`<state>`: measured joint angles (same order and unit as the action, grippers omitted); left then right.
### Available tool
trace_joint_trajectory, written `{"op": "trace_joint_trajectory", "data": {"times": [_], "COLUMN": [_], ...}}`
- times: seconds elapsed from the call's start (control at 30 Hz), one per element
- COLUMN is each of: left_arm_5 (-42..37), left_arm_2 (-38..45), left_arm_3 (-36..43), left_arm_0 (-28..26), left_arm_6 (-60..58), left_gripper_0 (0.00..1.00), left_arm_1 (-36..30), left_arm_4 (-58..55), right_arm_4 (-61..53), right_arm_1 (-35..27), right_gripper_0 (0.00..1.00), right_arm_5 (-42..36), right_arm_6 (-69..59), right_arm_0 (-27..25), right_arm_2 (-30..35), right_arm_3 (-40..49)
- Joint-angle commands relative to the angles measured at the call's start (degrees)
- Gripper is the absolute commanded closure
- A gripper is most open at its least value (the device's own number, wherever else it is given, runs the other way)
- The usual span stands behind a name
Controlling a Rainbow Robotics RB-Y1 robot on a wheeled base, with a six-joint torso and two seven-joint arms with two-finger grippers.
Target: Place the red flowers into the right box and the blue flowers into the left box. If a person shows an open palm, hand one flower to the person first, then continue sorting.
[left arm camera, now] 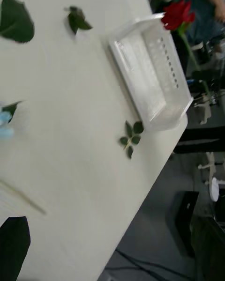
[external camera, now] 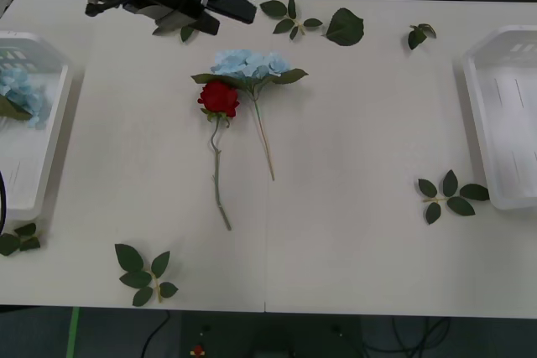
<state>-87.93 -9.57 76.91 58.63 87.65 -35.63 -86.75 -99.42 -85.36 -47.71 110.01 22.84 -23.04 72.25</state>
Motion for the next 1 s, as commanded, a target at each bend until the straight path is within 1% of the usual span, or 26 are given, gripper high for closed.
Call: {"op": "trace_joint_trajectory", "data": {"times": [0.03, 0.13, 0.23, 0.27, 0.33, 0.5, 0.63, 0.77, 0.8, 0.9, 1.0], "left_arm_5": [-7.4, -7.3, -3.5, -2.4, 3.4, 13.9, 16.9, 18.8, 19.3, 24.2, 29.3], "left_arm_2": [-3.6, -8.6, -17.3, -19.0, -25.0, -35.9, -39.9, -42.5, -43.2, -47.0, -50.9], "left_arm_3": [-1.0, -2.9, -4.1, -4.1, -4.1, -4.6, -5.3, -8.1, -8.5, -10.4, -11.8], "left_arm_0": [5.5, 7.1, 9.0, 9.1, 9.3, 9.2, 9.2, 9.2, 9.1, 9.1, 9.1], "left_arm_6": [-15.1, -18.5, -22.5, -23.3, -25.4, -26.5, -27.3, -27.3, -27.2, -27.2, -27.1], "left_gripper_0": [0.0, 0.0, 0.0, 0.0, 0.0, 0.0, 0.0, 0.0, 0.0, 0.0, 0.0], "left_arm_1": [-3.8, -4.3, -5.1, -5.2, -6.0, -7.5, -8.2, -8.4, -8.5, -8.5, -8.5], "left_arm_4": [2.6, 2.7, 3.3, 3.4, 3.6, 4.0, 4.1, 3.3, 3.3, 2.8, 1.9], "right_arm_4": [5.1, 7.6, 10.2, 10.6, 12.6, 13.1, 13.1, 13.1, 13.1, 12.8, 12.5], "right_arm_1": [3.0, 4.9, 6.8, 7.1, 8.1, 8.8, 8.9, 8.9, 8.9, 8.9, 8.9], "right_gripper_0": [1.0, 1.0, 1.0, 1.0, 1.0, 1.0, 1.0, 0.99, 0.93, 0.01, 0.0], "right_arm_5": [3.3, 6.0, 8.5, 8.8, 9.3, 9.4, 10.0, 11.5, 11.7, 12.6, 12.6], "right_arm_6": [-1.1, -1.1, -1.2, -1.2, -1.4, -1.5, -1.6, -1.5, -1.5, -1.4, -1.1], "right_arm_0": [2.1, 2.2, 2.2, 2.2, 2.2, 2.2, 2.2, 2.3, 2.2, 2.2, 2.2], "right_arm_2": [-0.5, -0.8, -0.8, -0.8, -0.7, -1.0, -1.5, -2.5, -2.6, -3.0, -3.0], "right_arm_3": [-4.0, -5.6, -7.4, -7.6, -8.3, -9.6, -9.9, -10.1, -10.1, -10.4, -10.4]}}
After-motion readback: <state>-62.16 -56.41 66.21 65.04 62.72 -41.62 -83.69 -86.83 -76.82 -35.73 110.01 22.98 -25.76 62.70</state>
